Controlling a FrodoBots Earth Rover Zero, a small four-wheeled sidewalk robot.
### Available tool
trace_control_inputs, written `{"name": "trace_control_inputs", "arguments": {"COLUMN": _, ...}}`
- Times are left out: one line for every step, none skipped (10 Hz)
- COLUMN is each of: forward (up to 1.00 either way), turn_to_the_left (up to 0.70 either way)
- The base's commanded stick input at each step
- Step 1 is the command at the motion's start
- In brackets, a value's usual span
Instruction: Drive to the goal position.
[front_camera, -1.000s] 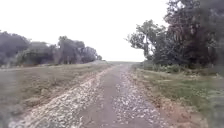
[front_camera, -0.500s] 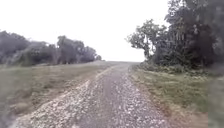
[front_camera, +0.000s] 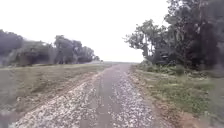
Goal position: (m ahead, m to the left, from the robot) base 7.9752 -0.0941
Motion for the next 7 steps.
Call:
{"name": "trace_control_inputs", "arguments": {"forward": 0.60, "turn_to_the_left": -0.04}}
{"name": "trace_control_inputs", "arguments": {"forward": 0.60, "turn_to_the_left": 0.01}}
{"name": "trace_control_inputs", "arguments": {"forward": 0.60, "turn_to_the_left": 0.01}}
{"name": "trace_control_inputs", "arguments": {"forward": 0.60, "turn_to_the_left": 0.01}}
{"name": "trace_control_inputs", "arguments": {"forward": 0.60, "turn_to_the_left": 0.01}}
{"name": "trace_control_inputs", "arguments": {"forward": 0.60, "turn_to_the_left": 0.01}}
{"name": "trace_control_inputs", "arguments": {"forward": 0.60, "turn_to_the_left": 0.01}}
